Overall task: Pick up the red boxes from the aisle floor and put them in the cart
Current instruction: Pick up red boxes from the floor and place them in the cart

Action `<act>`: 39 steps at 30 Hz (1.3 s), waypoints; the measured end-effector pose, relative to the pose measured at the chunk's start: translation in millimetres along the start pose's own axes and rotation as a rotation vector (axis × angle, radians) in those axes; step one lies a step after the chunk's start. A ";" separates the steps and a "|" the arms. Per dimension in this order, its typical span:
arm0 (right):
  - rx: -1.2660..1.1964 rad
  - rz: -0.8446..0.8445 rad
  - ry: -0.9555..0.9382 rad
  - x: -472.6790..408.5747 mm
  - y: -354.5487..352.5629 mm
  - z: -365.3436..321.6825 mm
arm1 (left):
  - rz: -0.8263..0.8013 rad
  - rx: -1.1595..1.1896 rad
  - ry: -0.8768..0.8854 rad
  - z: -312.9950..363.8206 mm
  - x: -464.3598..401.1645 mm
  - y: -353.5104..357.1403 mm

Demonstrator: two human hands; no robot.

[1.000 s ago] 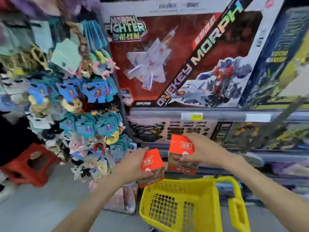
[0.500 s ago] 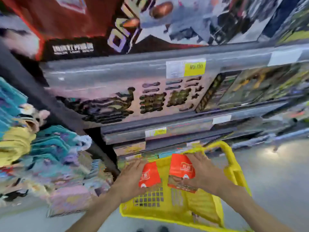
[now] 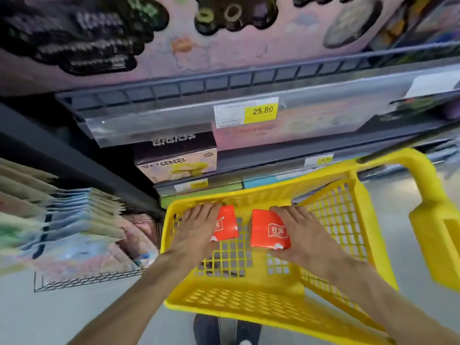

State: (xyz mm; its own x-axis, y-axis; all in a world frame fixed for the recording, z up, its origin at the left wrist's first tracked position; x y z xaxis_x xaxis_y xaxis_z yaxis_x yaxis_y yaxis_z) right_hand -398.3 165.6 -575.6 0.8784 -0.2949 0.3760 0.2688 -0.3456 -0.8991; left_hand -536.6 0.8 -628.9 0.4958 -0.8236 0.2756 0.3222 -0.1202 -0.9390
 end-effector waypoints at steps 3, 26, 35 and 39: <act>-0.002 0.005 -0.027 -10.7 16.2 -1.7 | 0.030 -0.050 -0.004 -8.8 -7.0 17.2; -0.013 0.064 -0.126 -79.5 83.5 -11.7 | 0.030 -0.128 -0.075 -15.5 -4.6 35.5; 0.079 0.070 -0.111 -81.6 94.5 -10.7 | 0.001 -0.185 -0.091 -16.4 -6.0 31.8; 0.033 0.016 -0.085 -64.4 69.0 -13.0 | 0.016 -0.124 -0.026 -3.3 10.6 1.8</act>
State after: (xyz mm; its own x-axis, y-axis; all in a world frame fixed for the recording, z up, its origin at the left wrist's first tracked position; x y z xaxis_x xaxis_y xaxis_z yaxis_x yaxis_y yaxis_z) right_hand -441.4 149.2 -659.0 0.9129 -0.2227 0.3421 0.2659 -0.3115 -0.9123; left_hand -533.5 -10.0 -628.3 0.5210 -0.8117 0.2641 0.2128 -0.1761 -0.9611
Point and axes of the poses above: each hand's wrist, its own x-axis away from the middle knuckle, its own y-axis out of the palm, z = x × y, the point moved 7 cm from there along -x, towards the middle knuckle, and after that the axes turned 3 degrees about z, right-handed, at the moved point
